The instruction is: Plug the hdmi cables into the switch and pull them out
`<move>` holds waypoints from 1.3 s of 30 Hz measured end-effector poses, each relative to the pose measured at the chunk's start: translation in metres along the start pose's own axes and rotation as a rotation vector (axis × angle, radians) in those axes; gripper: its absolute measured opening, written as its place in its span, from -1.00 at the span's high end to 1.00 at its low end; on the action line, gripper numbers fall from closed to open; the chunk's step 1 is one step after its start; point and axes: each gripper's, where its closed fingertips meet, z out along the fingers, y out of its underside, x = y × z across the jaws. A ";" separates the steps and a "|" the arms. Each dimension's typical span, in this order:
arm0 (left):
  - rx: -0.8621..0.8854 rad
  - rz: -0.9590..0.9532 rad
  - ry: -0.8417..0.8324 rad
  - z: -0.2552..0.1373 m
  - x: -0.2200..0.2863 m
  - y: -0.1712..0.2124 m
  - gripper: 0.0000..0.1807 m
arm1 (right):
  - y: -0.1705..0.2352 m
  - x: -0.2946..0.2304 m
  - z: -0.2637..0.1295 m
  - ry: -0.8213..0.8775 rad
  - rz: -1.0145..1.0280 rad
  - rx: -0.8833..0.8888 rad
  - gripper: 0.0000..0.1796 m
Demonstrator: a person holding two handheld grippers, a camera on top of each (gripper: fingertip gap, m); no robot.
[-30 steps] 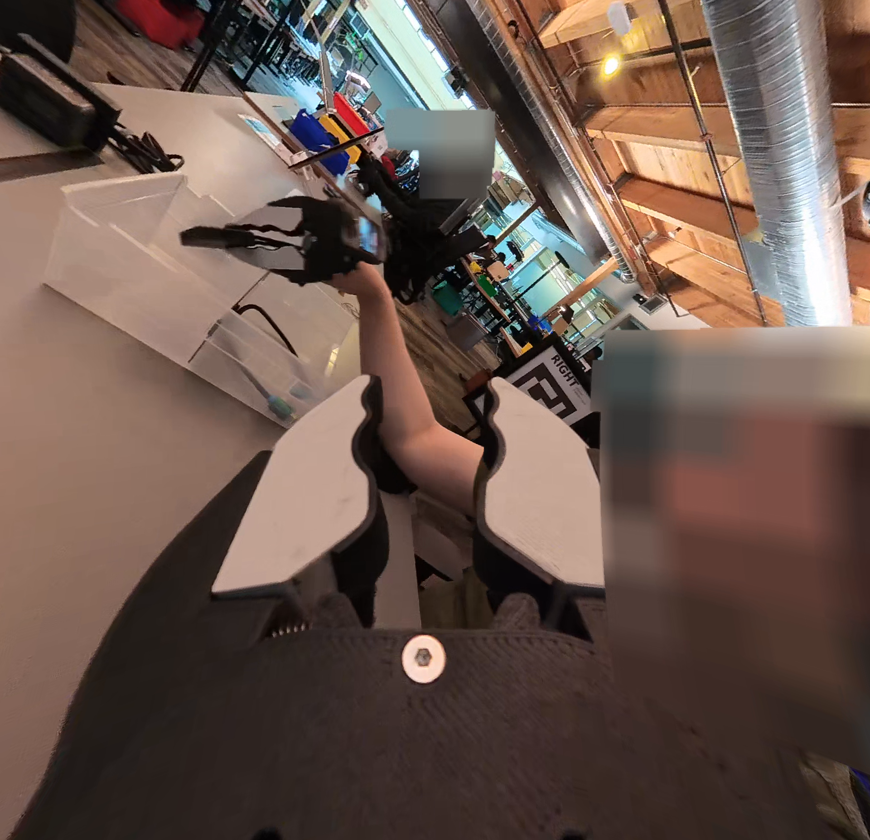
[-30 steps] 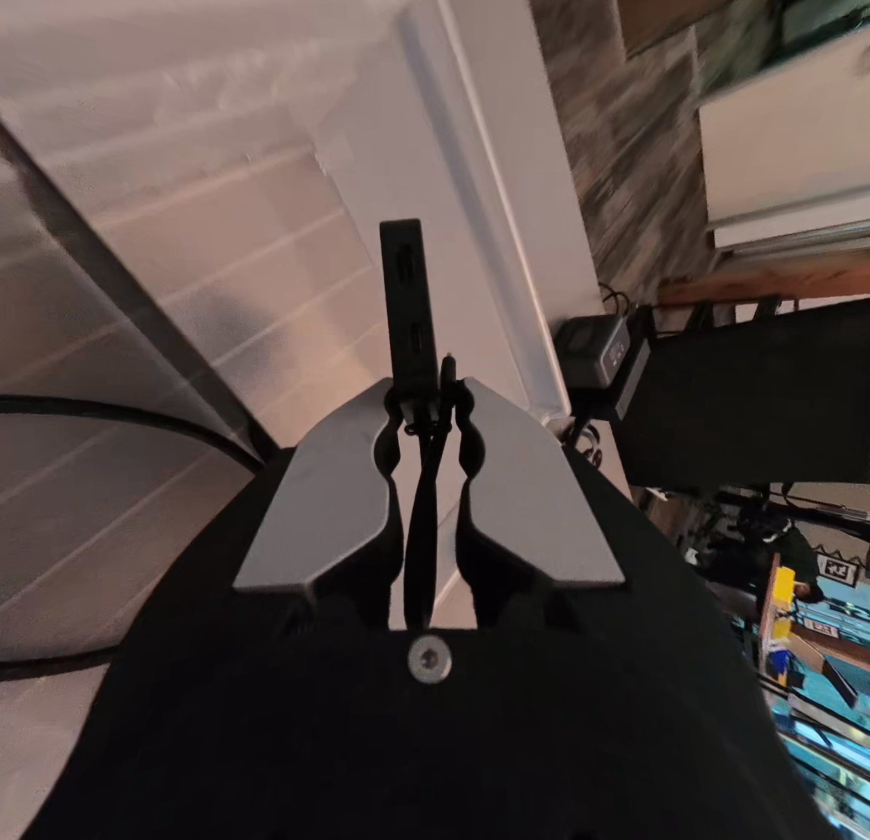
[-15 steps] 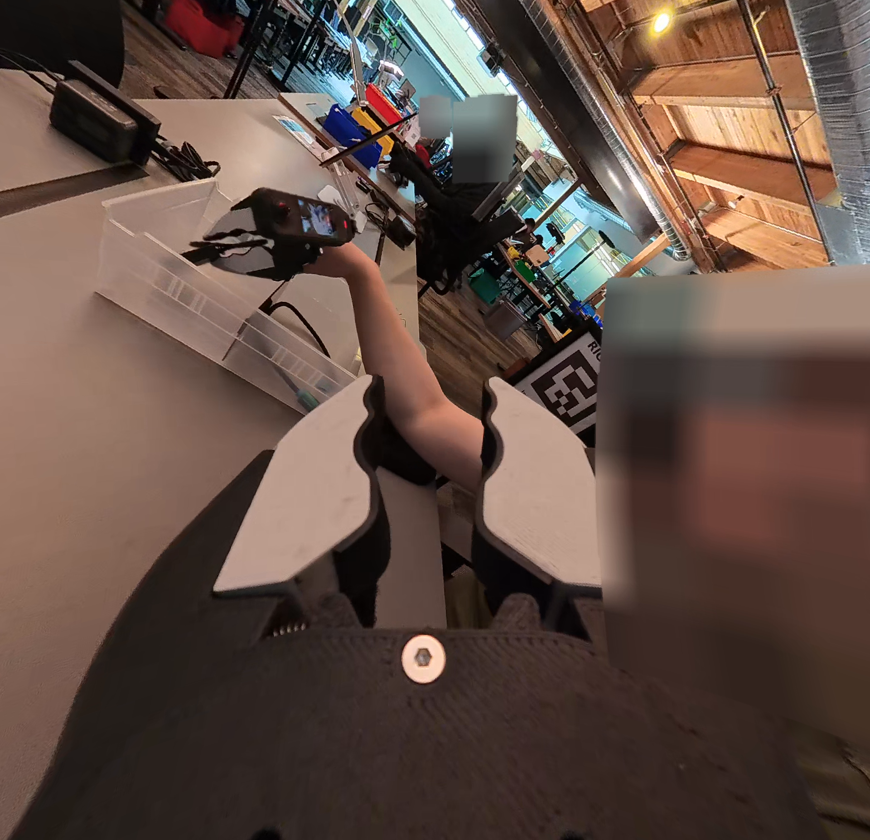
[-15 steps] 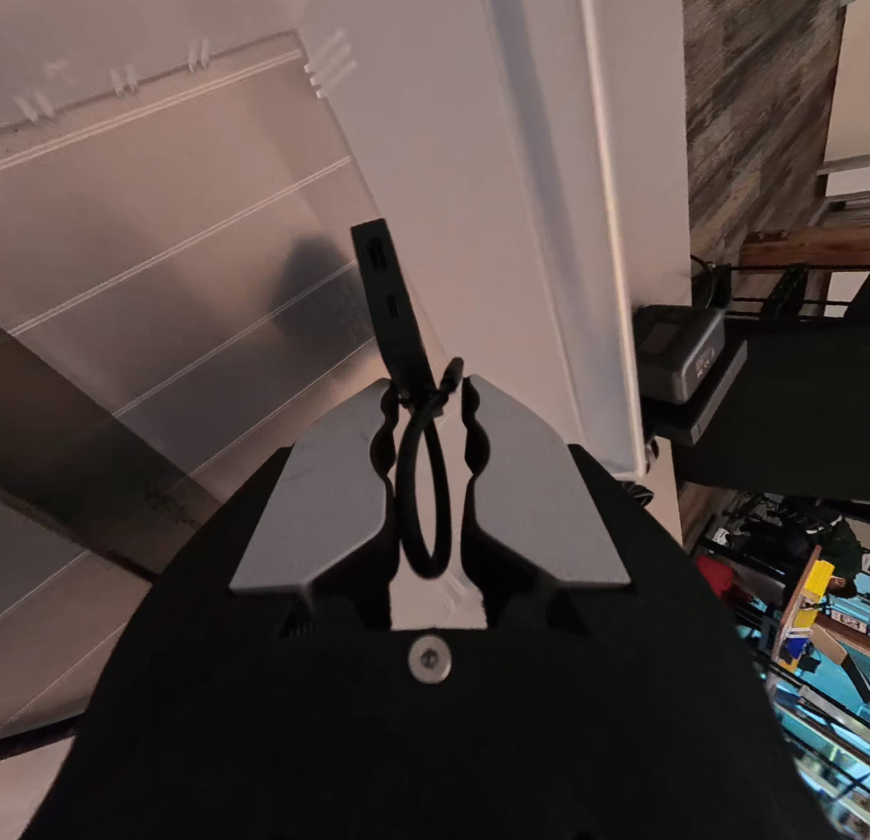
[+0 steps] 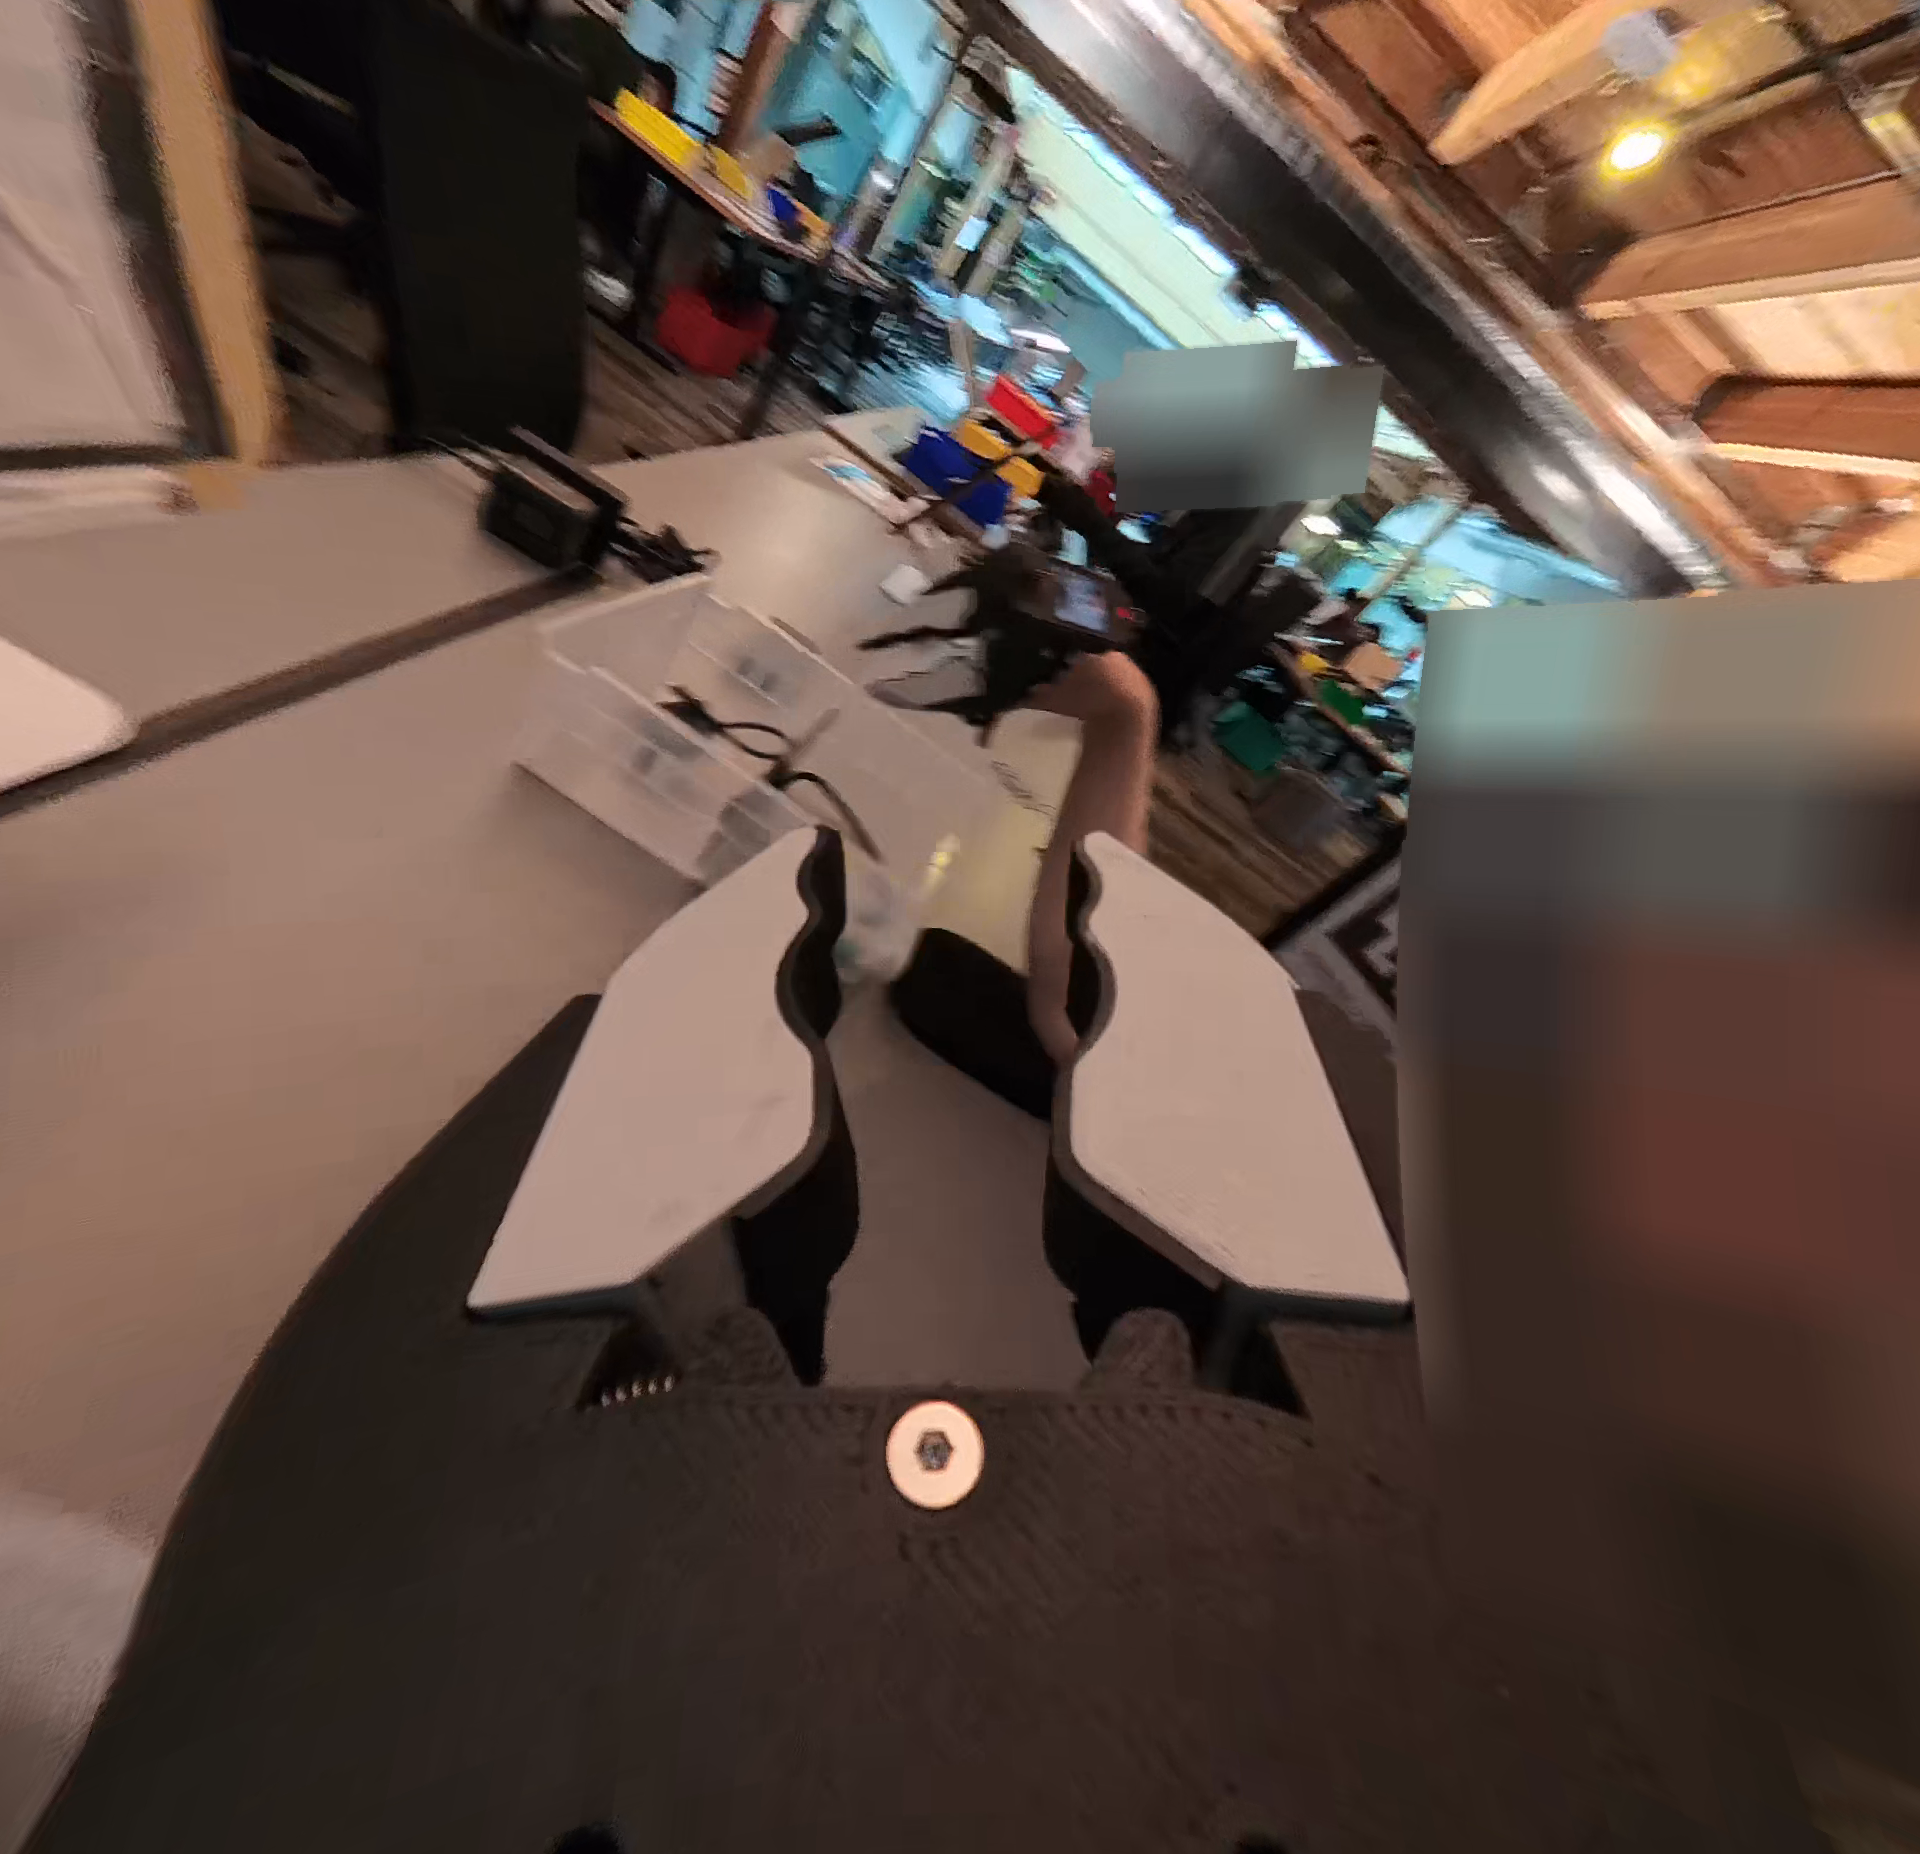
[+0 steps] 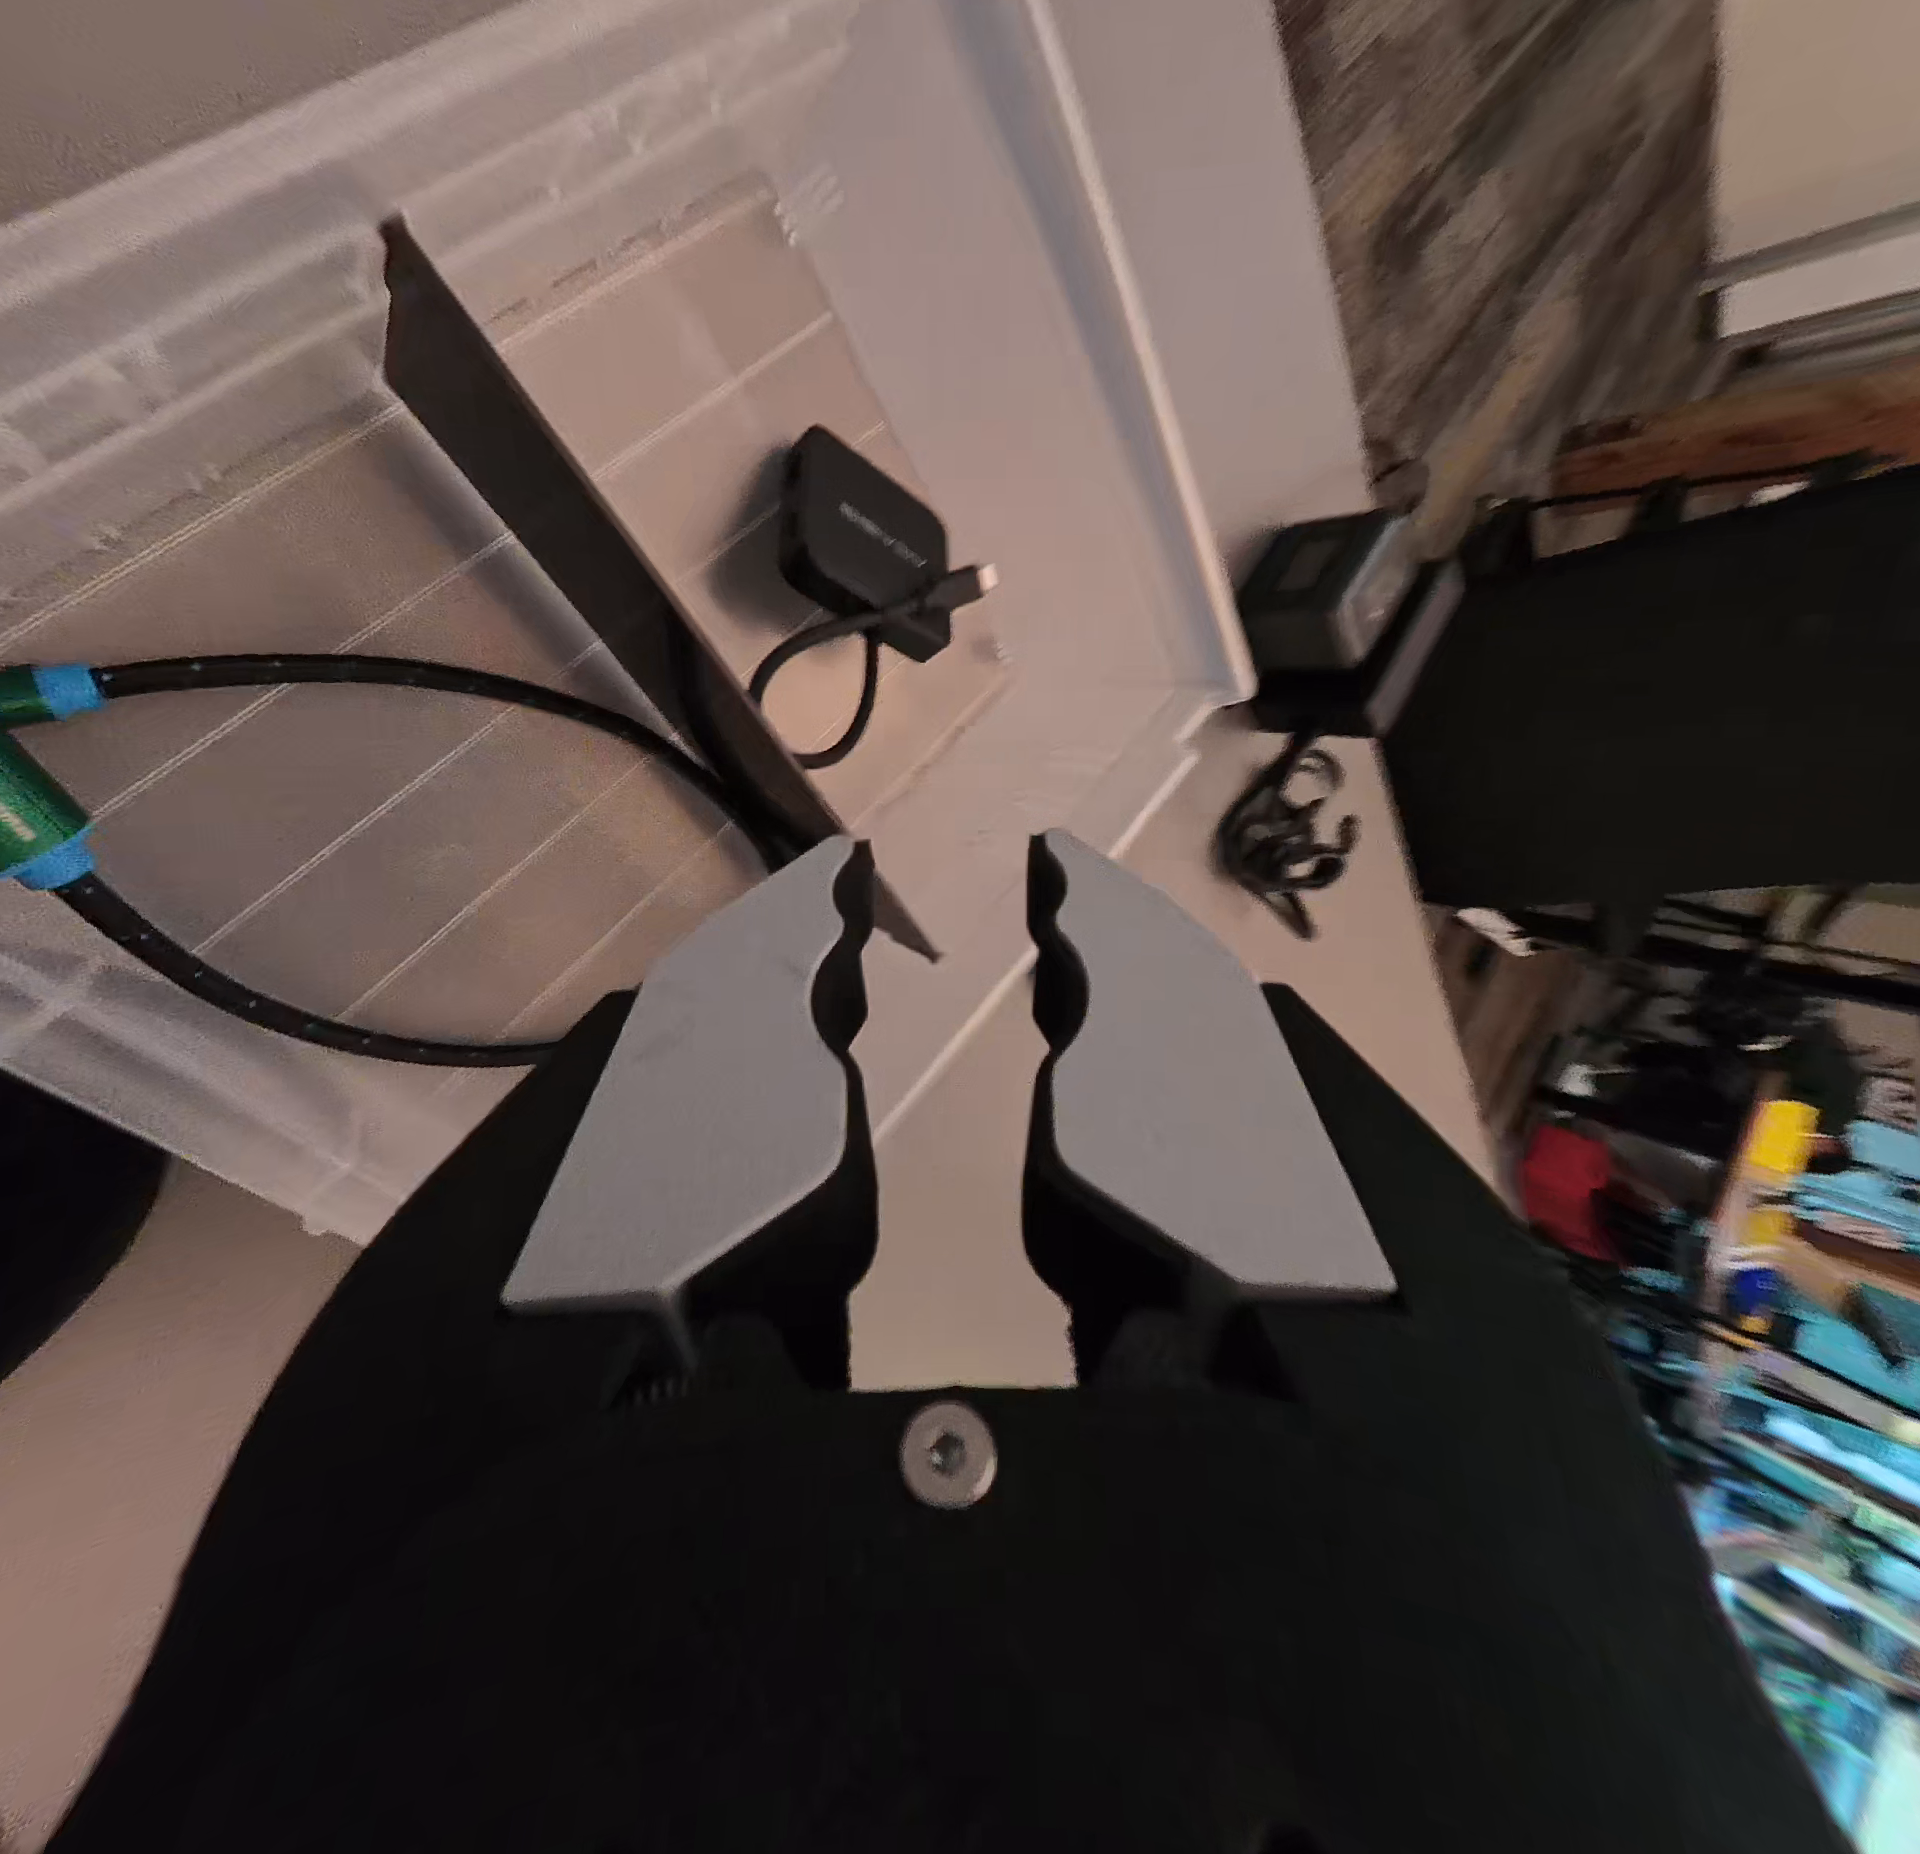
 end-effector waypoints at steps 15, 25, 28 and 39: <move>-0.451 0.496 -0.793 -0.135 -0.100 0.070 0.24 | -0.099 -0.020 -0.049 0.202 -0.263 0.213 0.67; -1.038 0.531 -0.982 -0.108 -0.185 0.125 0.20 | -0.088 -0.020 -0.040 0.187 -0.264 0.162 0.66; -1.116 0.516 -1.010 -0.108 -0.205 0.135 0.19 | -0.088 -0.019 -0.042 0.184 -0.258 0.181 0.66; -1.165 0.581 -1.169 -0.129 -0.209 0.114 0.68 | -0.093 -0.026 -0.039 0.167 -0.298 0.187 0.66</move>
